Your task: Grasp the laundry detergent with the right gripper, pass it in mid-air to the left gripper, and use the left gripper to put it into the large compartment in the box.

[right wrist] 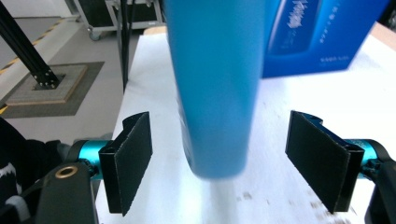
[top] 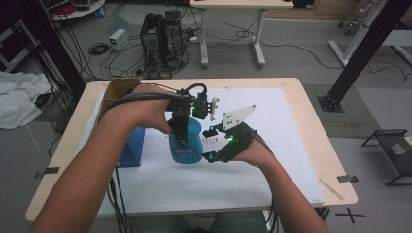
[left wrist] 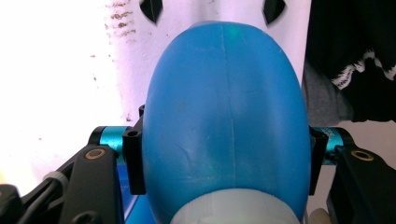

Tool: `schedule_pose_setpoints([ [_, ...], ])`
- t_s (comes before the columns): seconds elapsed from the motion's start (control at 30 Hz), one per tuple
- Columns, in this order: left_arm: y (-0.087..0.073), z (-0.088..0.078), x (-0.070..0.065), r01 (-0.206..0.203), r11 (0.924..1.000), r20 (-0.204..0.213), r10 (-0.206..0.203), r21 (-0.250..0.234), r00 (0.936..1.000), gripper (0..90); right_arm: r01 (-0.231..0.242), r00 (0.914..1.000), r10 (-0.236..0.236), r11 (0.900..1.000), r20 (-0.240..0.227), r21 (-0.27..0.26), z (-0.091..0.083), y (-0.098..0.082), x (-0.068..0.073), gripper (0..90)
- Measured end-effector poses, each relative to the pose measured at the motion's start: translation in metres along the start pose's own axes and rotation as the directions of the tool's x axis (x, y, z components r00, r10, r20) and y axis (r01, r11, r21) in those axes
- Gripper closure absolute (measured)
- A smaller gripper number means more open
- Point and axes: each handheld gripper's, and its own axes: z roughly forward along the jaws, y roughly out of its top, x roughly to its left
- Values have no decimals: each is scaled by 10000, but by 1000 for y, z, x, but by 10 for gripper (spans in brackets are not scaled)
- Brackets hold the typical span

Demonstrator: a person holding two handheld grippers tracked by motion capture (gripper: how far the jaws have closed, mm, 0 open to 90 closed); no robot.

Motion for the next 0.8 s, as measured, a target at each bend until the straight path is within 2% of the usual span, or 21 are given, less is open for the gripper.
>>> schedule_pose_setpoints([
  [0.07, -1, -6, 1, -12, 10000, -57, 12, -16, 10000, 383, -39, 10000, 38, 10000, 75, 86, -4, 0, -2, 180],
  [0.13, -3, -11, 1, 242, 9997, 22, -242, 16, 9997, 383, -288, 9995, 282, 9987, 146, 417, -10, 0, -2, 138],
  [0.17, -4, -13, 1, 398, 9992, 19, -398, 22, 9992, 383, -59, 9997, 51, 9993, 228, 361, -12, 0, -4, 138],
  [0.2, -6, -16, 2, 444, 9990, 6, -444, 38, 9990, 383, -195, 9995, 184, 9988, 248, 443, -14, 1, -4, 138],
  [0.3, -10, -23, 5, 537, 9985, -175, -535, 101, 9984, 383, -207, 9988, 179, 9979, 457, 612, -23, 2, -6, 137],
  [0.33, -12, -26, 5, 648, 9978, -181, -646, 104, 9977, 383, -366, 9984, 331, 9965, 463, 750, -27, 3, -6, 136],
  [0.4, -16, -32, 7, 798, 9966, -199, -794, 200, 9966, 383, -339, 9982, 293, 9955, 532, 885, -32, 4, -8, 133],
  [0.47, -19, -37, 8, 917, 9957, -227, -915, 95, 9955, 383, -489, 9976, 431, 9929, 549, 1081, -36, 5, -9, 130],
  [0.67, -38, -59, 13, 1316, 9913, -337, -1316, -12, 9907, 382, -719, 9951, 602, 9850, 780, 1566, -49, 7, -12, 129],
  [0.8, -53, -71, 17, 1708, 9852, -229, -1710, -117, 9850, 382, -640, 9949, 499, 9839, 873, 1668, -56, 11, -13, 129],
])
